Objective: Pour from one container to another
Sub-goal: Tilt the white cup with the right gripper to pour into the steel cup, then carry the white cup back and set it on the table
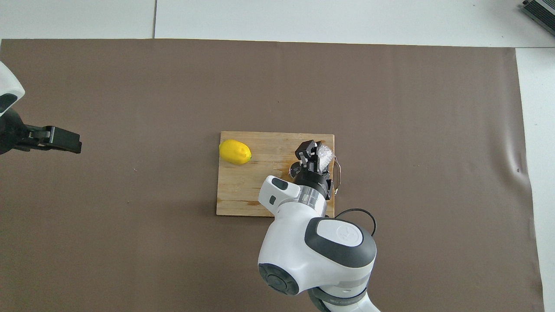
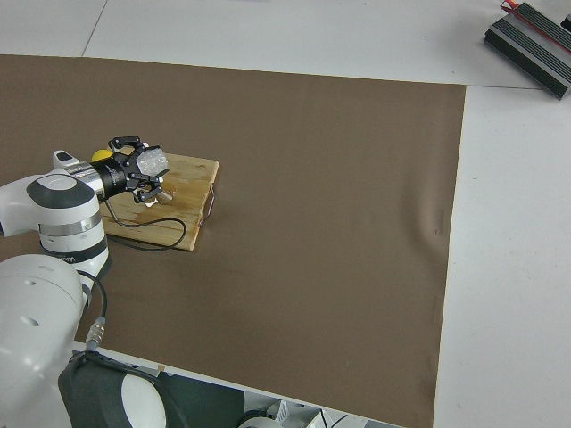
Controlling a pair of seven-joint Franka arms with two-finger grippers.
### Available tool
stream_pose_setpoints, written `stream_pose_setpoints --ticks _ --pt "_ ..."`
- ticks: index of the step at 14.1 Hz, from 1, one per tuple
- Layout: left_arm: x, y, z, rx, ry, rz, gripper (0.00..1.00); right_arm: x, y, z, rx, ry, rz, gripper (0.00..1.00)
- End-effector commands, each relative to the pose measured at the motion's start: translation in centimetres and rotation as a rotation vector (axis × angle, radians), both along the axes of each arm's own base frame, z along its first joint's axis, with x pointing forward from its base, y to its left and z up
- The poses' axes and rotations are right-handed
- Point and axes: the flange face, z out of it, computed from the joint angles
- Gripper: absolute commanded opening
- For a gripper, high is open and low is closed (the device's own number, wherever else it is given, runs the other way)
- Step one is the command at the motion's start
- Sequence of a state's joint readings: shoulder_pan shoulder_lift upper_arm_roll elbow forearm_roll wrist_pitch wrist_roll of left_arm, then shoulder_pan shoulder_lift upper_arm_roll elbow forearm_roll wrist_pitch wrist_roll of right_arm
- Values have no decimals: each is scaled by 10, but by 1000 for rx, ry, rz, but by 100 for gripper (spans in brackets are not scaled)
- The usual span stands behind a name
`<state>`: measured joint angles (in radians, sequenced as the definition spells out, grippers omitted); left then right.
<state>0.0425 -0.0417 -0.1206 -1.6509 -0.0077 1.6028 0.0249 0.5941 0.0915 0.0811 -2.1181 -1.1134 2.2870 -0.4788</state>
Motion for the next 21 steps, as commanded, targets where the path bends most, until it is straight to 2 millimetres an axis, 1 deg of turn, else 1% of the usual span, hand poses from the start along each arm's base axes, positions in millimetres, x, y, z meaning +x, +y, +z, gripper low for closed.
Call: stream_pose_setpoints --ticks 1,3,5,10,11,13,16,17,19,21 --pt "-7 2 3 -11 2 -7 100 3 -3 8 54 0 -35 44" --pt "-7 2 3 -11 2 -7 100 3 -3 9 68 12 -51 44" --pt "-8 2 3 -11 4 -7 100 4 -1 14 103 32 -78 44" --pt "-7 2 3 -11 2 -7 100 4 -1 13 146 64 -116 44" --pt "-8 2 3 -11 4 -7 100 4 -3 15 163 71 -128 44" --pt "-8 2 3 -11 4 -8 100 15 -19 20 175 102 -150 44" --pt "-8 2 3 -11 4 -7 100 19 -28 32 222 159 -177 44" --pt "-7 2 3 -11 2 -7 100 24 -39 36 231 171 -193 44" --pt "-8 2 3 -11 4 -8 100 33 -56 37 261 227 -220 44" --pt "-8 2 3 -11 4 -7 100 45 -78 36 287 278 -247 44"
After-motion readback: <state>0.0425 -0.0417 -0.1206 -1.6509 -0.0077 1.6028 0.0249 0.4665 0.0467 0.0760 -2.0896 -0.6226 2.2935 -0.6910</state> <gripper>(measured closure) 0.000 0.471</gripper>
